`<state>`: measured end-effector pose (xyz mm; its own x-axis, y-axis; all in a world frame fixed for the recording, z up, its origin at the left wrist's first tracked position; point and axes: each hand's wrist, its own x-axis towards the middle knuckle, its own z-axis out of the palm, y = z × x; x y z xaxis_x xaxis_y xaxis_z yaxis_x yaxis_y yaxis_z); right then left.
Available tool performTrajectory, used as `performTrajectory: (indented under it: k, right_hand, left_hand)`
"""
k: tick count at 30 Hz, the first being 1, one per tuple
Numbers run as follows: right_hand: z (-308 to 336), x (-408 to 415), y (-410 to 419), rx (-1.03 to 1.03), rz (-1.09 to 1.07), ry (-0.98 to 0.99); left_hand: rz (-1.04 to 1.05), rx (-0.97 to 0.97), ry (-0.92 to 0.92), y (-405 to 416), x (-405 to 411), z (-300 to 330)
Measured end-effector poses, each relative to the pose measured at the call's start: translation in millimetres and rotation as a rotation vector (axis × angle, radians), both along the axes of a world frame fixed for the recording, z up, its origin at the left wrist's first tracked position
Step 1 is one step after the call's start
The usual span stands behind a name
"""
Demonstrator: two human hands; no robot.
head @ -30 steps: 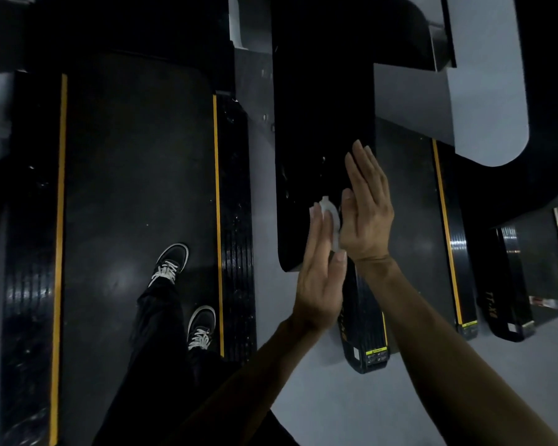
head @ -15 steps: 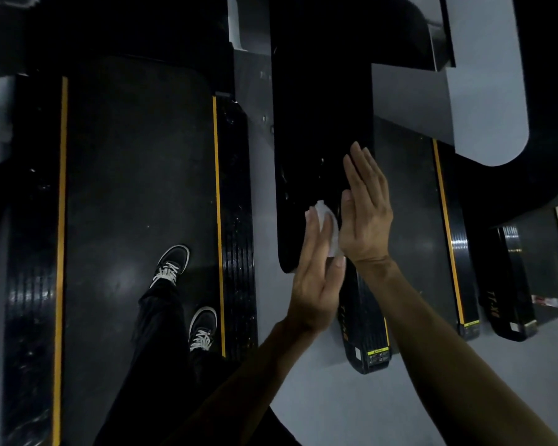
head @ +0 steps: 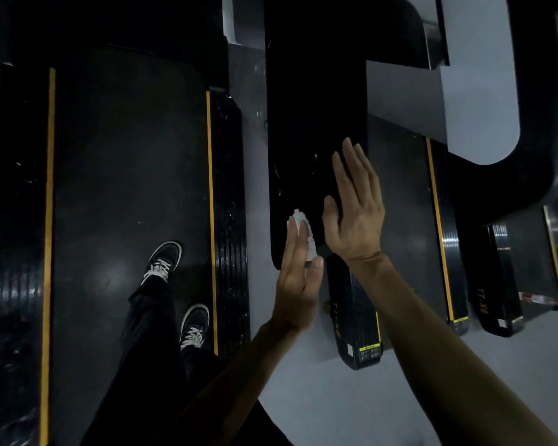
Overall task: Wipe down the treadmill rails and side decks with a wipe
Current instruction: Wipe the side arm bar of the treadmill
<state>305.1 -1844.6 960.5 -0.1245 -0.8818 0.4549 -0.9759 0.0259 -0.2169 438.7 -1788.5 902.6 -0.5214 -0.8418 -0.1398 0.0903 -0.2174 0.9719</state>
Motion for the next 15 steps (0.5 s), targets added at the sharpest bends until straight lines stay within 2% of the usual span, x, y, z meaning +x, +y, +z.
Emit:
performTrajectory:
  k: [3,7,13,15]
  right_hand:
    - [0.1,-0.8,0.2,0.002,-0.002,-0.006]
    - [-0.5,-0.6,0.3,-0.017,-0.019,-0.011]
    - [-1.8,-1.4,1.4,-0.030,0.003,0.008]
    - [-1.8,-1.6,0.9,-0.039,0.003,-0.001]
  left_hand:
    - [0.037,-0.078,0.052,-10.0,-10.7,10.0]
    - [0.096,-0.116,0.029,-16.4,-15.6,-13.7]
    - [0.061,0.151,-0.158,3.1,1.2,-25.1]
    - [0.076,0.107,-0.109,2.0,0.7,-17.6]
